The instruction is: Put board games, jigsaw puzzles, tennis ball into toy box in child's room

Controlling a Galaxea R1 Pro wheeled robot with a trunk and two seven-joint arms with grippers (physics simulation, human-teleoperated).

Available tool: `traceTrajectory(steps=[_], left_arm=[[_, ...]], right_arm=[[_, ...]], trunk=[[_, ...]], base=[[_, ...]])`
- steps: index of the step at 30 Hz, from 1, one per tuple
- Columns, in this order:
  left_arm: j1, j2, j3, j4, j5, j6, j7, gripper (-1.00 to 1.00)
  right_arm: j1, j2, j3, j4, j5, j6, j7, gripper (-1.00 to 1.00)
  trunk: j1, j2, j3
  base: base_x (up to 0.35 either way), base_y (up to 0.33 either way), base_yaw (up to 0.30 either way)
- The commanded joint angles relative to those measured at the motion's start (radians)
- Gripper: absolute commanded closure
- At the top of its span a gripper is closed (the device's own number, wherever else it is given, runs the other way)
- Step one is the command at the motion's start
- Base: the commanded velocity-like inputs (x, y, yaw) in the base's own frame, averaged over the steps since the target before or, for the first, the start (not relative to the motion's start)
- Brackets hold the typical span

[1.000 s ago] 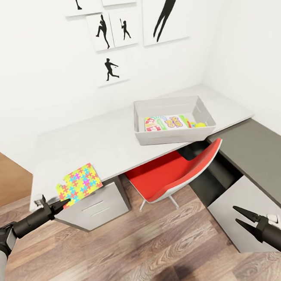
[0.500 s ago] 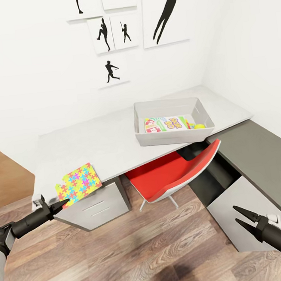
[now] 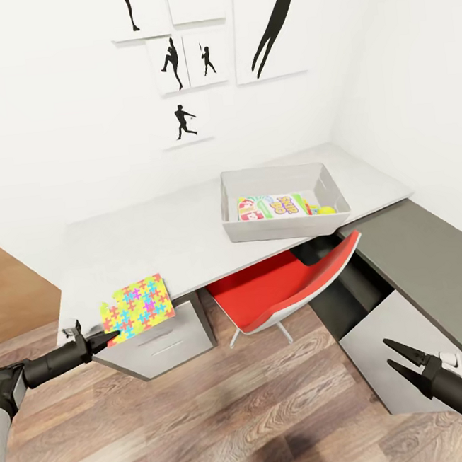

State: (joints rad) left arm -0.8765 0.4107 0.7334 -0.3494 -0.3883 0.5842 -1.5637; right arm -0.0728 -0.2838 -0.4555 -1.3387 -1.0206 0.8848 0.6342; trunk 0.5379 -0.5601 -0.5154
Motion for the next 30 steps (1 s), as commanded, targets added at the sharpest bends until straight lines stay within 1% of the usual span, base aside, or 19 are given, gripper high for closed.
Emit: traceTrajectory(steps=[1,7,12,13,14,15,16,17,19,20,23,26,30], left_arm=[[-0.002,0.000,0.001,0.000,-0.011,0.013,-0.007,1.00],[-0.005,0.001,-0.021,0.000,-0.011,0.022,-0.007,1.00],[-0.007,0.022,-0.064,0.000,-0.011,0.048,-0.007,1.00],[-0.008,0.026,-0.083,0.000,-0.011,0.059,-0.007,1.00],[-0.008,0.027,-0.088,0.000,-0.011,0.061,-0.007,1.00],[-0.010,0.027,-0.100,0.000,-0.011,0.065,-0.007,1.00],[-0.012,0.027,-0.120,0.000,-0.010,0.068,-0.007,1.00],[-0.014,0.026,-0.136,0.000,-0.010,0.069,-0.007,1.00],[-0.015,0.026,-0.150,0.000,-0.009,0.070,-0.007,1.00],[-0.016,0.026,-0.162,0.000,-0.009,0.071,-0.007,1.00],[-0.017,0.027,-0.175,0.000,-0.009,0.072,-0.007,1.00],[-0.018,0.030,-0.183,0.000,-0.009,0.071,-0.007,1.00],[-0.018,0.032,-0.185,0.000,-0.009,0.071,-0.007,1.00]], right_arm=[[0.000,0.000,-0.001,0.000,0.000,0.006,0.003,-1.00],[0.002,0.000,-0.001,-0.002,0.000,0.005,0.004,-1.00],[0.002,0.000,0.003,-0.012,0.000,0.005,0.004,-1.00],[0.004,0.001,0.013,-0.052,-0.001,0.006,0.004,-1.00],[0.006,0.001,0.021,-0.072,0.000,0.006,0.003,-1.00],[0.015,0.005,0.042,-0.115,0.000,0.005,0.001,-1.00],[0.031,0.012,0.084,-0.171,0.002,0.004,-0.003,-1.00],[0.039,0.016,0.114,-0.196,0.005,0.001,-0.005,-1.00],[0.043,0.018,0.138,-0.212,0.009,-0.010,-0.007,-1.00],[0.046,0.020,0.154,-0.222,0.014,-0.027,-0.008,-1.00],[0.049,0.019,0.169,-0.233,0.025,-0.064,-0.004,-1.00],[0.053,0.013,0.171,-0.237,0.032,-0.085,-0.001,-1.00],[0.055,0.013,0.172,-0.239,0.035,-0.093,0.000,-1.00]], trunk=[[-0.004,0.006,0.002],[-0.027,0.048,0.022],[-0.046,0.083,0.037],[-0.050,0.090,0.041],[-0.053,0.097,0.044],[-0.057,0.104,0.048],[-0.061,0.111,0.052],[-0.065,0.118,0.056],[-0.073,0.132,0.065],[-0.076,0.139,0.070],[-0.088,0.160,0.084],[-0.088,0.160,0.089],[-0.088,0.160,0.095]], base=[[0.000,0.000,0.000],[0.000,0.000,0.000],[0.000,0.000,0.000],[0.000,0.000,0.000],[0.000,0.000,0.000],[0.000,0.000,-0.011],[0.000,0.000,-0.014],[0.000,0.000,-0.009],[0.000,0.000,-0.007],[0.000,0.000,-0.004],[0.000,0.000,-0.002],[0.000,0.000,0.000],[0.000,0.000,0.000]])
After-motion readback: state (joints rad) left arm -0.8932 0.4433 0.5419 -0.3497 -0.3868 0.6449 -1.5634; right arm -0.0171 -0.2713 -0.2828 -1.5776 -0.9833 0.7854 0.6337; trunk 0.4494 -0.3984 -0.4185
